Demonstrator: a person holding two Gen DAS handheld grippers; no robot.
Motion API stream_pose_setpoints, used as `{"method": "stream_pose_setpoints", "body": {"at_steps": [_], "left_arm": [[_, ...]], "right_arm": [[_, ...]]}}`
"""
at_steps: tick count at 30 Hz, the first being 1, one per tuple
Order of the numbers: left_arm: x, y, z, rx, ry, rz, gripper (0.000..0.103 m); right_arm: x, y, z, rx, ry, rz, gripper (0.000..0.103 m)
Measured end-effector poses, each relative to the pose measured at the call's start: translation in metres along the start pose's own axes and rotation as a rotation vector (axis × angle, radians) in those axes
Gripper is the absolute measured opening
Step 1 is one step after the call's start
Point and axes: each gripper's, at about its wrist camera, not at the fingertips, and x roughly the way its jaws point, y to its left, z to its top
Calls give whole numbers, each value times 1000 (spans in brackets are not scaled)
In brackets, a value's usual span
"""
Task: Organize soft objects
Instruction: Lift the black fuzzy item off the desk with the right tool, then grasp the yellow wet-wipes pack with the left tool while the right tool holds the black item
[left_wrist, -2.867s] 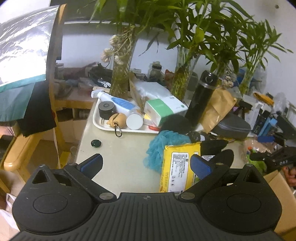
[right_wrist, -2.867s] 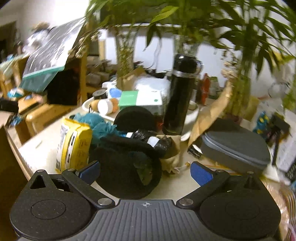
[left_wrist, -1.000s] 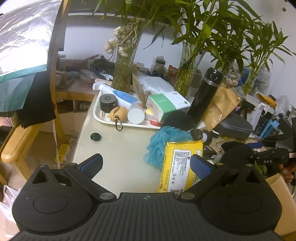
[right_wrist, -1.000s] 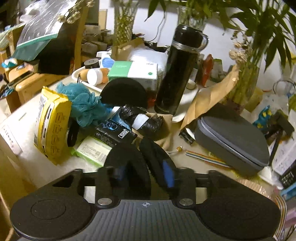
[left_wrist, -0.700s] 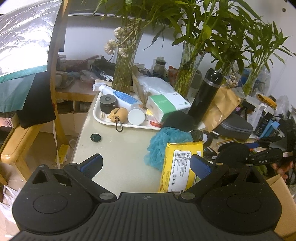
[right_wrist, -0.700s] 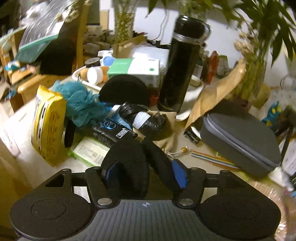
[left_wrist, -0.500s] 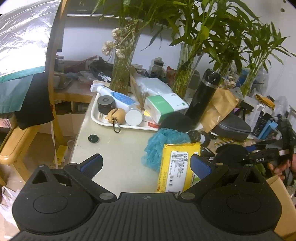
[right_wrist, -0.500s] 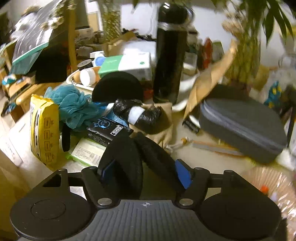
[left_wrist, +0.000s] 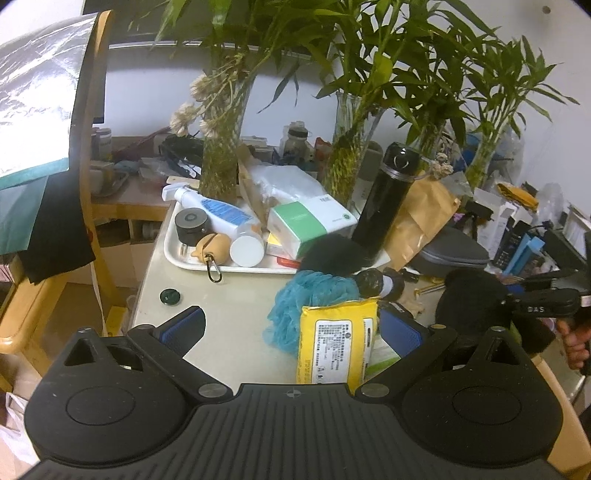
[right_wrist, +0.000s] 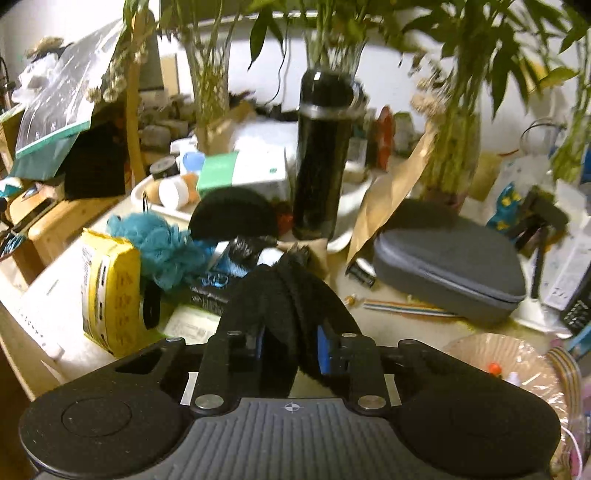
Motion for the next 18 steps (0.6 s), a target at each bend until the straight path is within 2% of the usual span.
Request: {"method": "stream_pose_setpoints", "body": {"at_steps": [7,11,15,18], "left_arm": [[7,-17,20,-1,81,19,103],[23,-31,32,17,171,58,103],[48,-47,39,46,273,52,103],[71,-55,39,32,354,53,103]], "right_arm": [[-26,3,-1,53,-57,-55,29],[-34,6,-3,95,-68,-73,29],[-40,7,-3,125,-87,-68,29],[-43,6,-3,135,-97,-55,29]]}}
